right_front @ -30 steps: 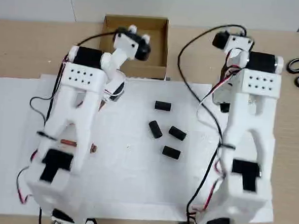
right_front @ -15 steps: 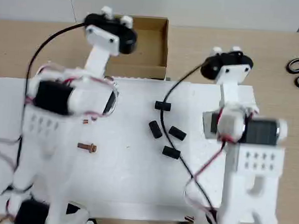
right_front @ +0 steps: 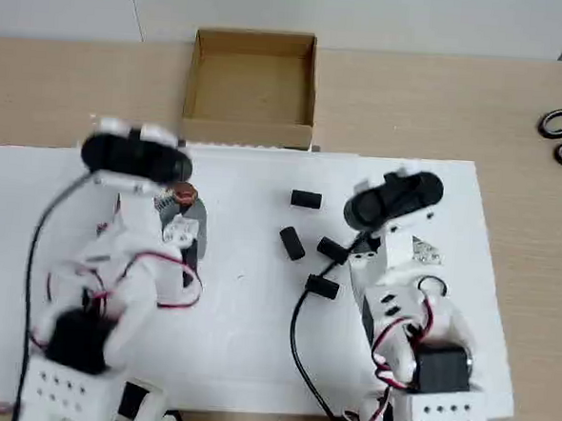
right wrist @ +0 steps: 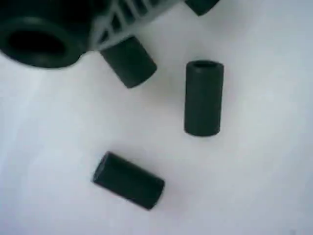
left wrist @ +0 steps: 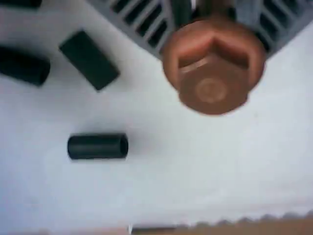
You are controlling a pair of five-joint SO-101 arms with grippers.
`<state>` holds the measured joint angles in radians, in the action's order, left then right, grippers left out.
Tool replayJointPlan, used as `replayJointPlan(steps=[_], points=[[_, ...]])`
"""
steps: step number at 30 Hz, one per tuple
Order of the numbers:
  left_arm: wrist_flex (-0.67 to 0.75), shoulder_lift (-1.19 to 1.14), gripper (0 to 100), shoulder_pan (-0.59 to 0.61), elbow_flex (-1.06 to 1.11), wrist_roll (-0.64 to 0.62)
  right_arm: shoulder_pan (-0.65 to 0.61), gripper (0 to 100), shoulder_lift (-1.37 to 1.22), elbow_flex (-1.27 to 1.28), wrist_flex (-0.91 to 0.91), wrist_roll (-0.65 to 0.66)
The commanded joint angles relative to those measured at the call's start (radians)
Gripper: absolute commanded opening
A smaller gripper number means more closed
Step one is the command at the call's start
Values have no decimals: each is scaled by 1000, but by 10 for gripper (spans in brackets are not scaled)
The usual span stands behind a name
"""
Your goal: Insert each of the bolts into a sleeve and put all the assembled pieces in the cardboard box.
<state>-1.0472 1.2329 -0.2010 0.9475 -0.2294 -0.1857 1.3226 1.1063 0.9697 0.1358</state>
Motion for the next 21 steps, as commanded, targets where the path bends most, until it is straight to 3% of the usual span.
replayJointPlan(steps=[1, 10, 16, 21], points=[[181, 229, 6, 3, 202, -8, -39, 2, 110, 80, -101, -14], [330, 580, 6, 3, 469, -101, -278, 2, 409, 425, -285, -11], [396, 580, 6, -2, 493, -227, -414, 2, 481, 545, -302, -15], [419, 580, 6, -5, 493, -330, -440, 2, 489, 578, -354, -15]])
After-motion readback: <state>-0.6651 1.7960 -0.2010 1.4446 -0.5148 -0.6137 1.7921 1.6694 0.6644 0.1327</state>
